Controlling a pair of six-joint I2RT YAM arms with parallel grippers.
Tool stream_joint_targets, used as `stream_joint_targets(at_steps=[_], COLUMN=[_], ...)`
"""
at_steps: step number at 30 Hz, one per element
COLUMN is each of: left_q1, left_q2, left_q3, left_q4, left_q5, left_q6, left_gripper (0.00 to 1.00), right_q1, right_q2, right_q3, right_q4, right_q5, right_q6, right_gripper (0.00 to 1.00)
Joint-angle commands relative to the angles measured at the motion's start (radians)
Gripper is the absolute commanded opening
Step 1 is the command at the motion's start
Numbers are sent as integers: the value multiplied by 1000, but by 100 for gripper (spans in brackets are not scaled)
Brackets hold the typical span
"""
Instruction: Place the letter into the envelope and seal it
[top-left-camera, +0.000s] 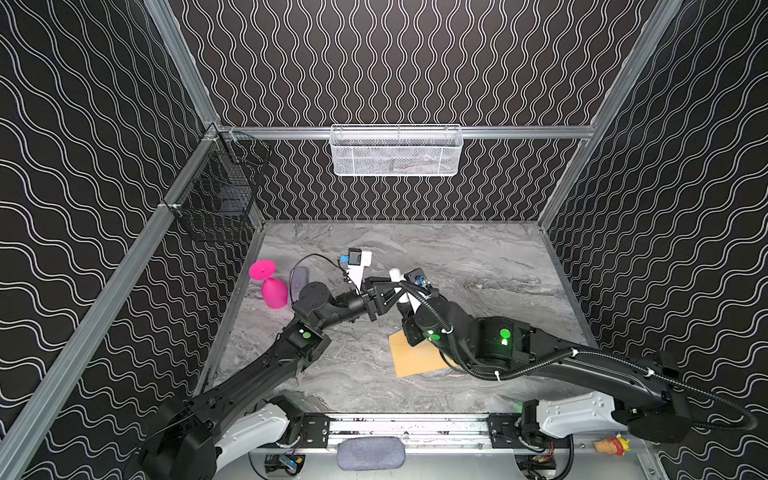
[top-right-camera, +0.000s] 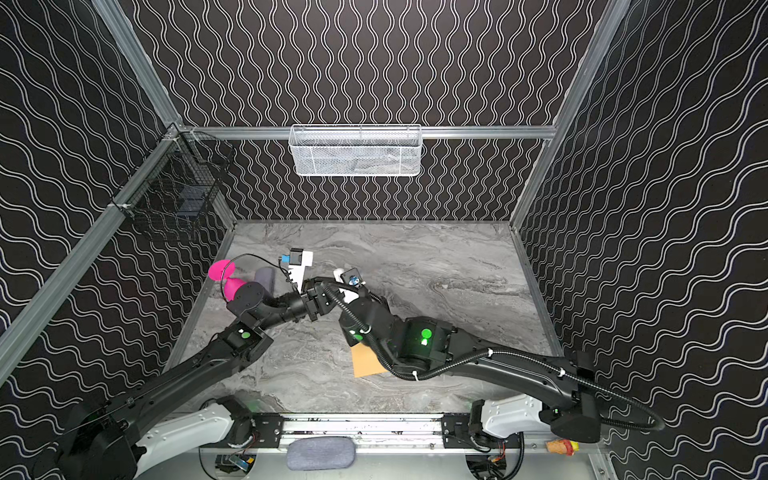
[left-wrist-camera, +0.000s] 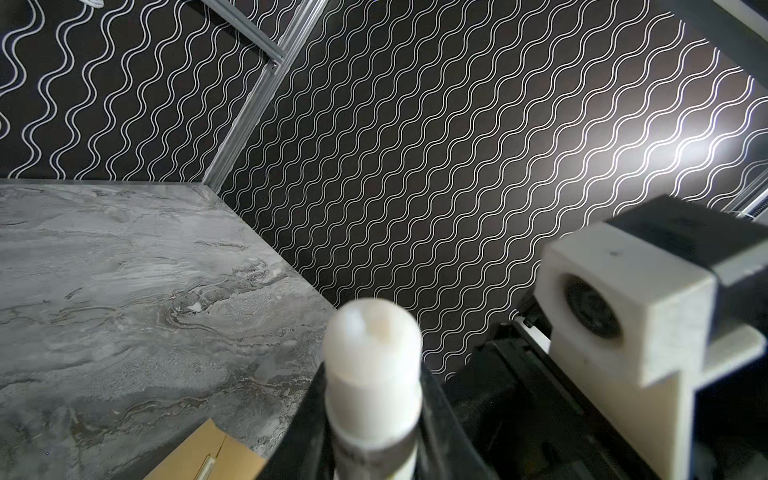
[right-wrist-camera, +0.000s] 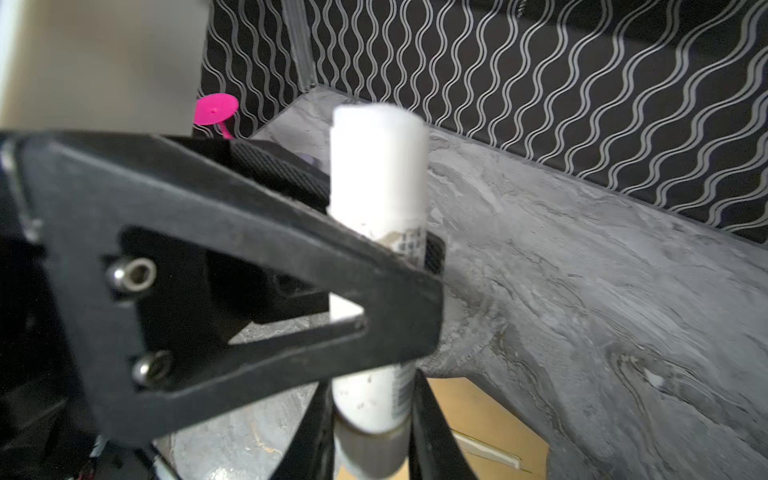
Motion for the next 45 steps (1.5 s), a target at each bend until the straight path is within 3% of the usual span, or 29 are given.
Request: stream_joint_targets(at_steps=[1,6,9,12,16,22,25,29,39,45], left_q1=[3,2,5,6,6,6,6,5,-14,-20], left_q2=[4,-3,-3,2,12,55,85,110,129,127], left_q3=[-14,-27,-32,-31,-28,-37,-38,-40,-40,-46], left_q4=[-105,-77,-35,12,100,266,365,447,495,502], left_q5=[-119,-100,-60,-4,63,122,138,145,139,134], left_q6=[36,26,14,-5,-38,-122,-176,-226,-250,-249], left_gripper=[0,0,0,0,0,0,0,0,0,0], right_q1=[42,45,3,-118,-319,-524,-590,-609,-609,-609], right_q2=[12,-54,-167,-295,-422,-480,-484,-463,-332,-258], right_q3=[36,-39,-158,-285,-457,-612,-678,-705,-714,-689], right_q4=[2,98,241,367,536,777,917,1008,1227,1321], right_q5=[172,17,-213,-519,-914,-1279,-1368,-1402,-1446,-1491], right_q6=[62,50,-10,-24,23,157,232,252,315,354], right_gripper=[21,41,58,68,73,74,75,77,76,69])
